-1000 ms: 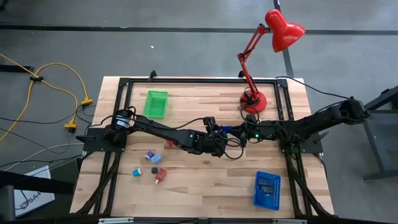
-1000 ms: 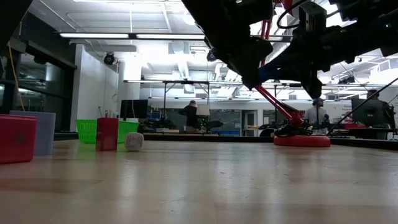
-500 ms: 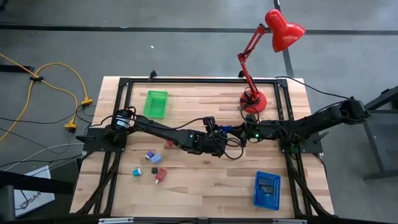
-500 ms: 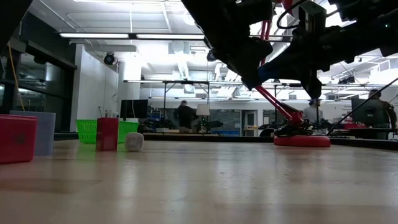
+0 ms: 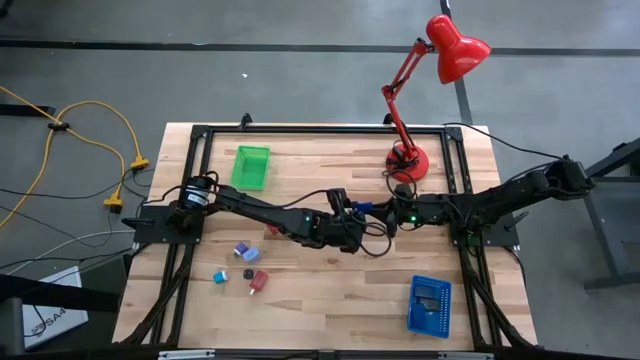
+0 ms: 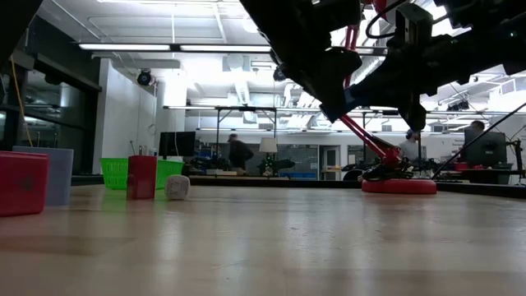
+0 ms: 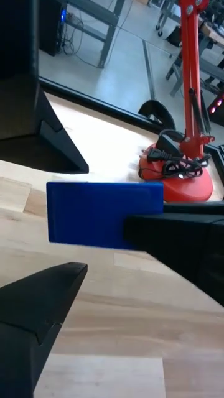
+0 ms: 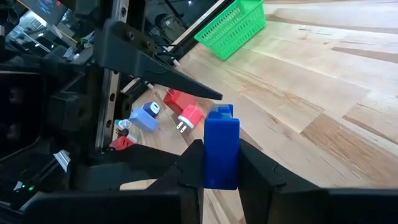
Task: Pick & Place Office items
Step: Put the blue digital timer into the blue bin
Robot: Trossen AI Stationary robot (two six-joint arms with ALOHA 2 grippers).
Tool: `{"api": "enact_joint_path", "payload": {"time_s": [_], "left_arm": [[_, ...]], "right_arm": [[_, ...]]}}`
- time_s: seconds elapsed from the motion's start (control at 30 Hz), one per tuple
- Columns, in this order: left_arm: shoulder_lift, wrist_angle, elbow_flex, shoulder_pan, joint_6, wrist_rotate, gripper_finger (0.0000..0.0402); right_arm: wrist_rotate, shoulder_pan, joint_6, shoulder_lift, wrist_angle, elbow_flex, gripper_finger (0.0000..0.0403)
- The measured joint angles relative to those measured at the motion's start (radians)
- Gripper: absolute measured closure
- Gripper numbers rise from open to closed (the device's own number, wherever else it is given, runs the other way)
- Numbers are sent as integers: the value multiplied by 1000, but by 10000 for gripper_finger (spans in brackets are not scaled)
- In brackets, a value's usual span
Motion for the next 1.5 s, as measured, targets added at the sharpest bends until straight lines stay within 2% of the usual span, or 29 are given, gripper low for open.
{"api": "enact_joint_path", "payload": {"time_s": [0.27,0.47,0.77,1.03,1.13,1.27,1.5], "left_arm": [[0,0,0,-18,3,27,161],[0,-1,0,-50,29,-9,161],[-14,4,0,-108,10,-33,161],[-16,9,0,-145,-63,-36,160],[-16,7,0,-149,-96,-36,160],[-16,7,0,-156,-127,-36,160],[-16,8,0,-156,-171,-36,160]], "right_arm": [[-11,0,8,0,-60,0,348],[-130,0,19,-20,-69,0,349],[-234,30,76,-141,-288,0,349],[-453,145,181,-224,-353,0,349],[-505,202,218,-239,-363,0,349],[-540,294,273,-242,-377,0,349],[-540,478,375,-242,-380,0,349]]}}
